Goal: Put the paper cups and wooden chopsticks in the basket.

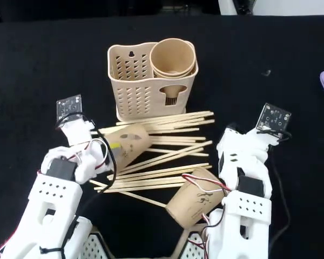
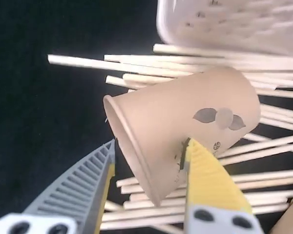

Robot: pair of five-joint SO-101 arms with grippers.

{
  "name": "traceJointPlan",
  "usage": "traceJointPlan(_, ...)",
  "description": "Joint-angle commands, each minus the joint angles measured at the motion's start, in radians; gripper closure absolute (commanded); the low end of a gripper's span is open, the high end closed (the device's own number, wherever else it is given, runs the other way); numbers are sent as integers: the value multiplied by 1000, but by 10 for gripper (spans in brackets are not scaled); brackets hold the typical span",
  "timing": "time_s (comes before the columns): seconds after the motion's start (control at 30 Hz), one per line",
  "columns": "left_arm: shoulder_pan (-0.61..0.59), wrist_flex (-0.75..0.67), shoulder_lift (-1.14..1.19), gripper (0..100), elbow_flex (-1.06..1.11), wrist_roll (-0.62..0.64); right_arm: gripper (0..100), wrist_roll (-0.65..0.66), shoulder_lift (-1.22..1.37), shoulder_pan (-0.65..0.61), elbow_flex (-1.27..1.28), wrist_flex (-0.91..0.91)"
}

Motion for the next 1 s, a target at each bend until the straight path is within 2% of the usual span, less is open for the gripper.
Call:
traceJointPlan(0.0,16,-31,9,777,68,54,986,-8,-16,9,-4,-23)
traceJointPlan(0.13,12,-25,9,777,76,55,986,-6,-16,9,-4,-23)
traceJointPlan(0.3,7,80,9,777,41,55,986,-6,-16,9,-4,-21)
traceJointPlan(0.43,5,91,9,780,41,41,986,-6,-16,9,-4,-21)
traceJointPlan(0.63,5,66,9,960,33,-103,986,-6,-16,9,-4,-21)
traceJointPlan(0.97,5,74,9,970,35,-117,986,-6,-16,9,-4,-21)
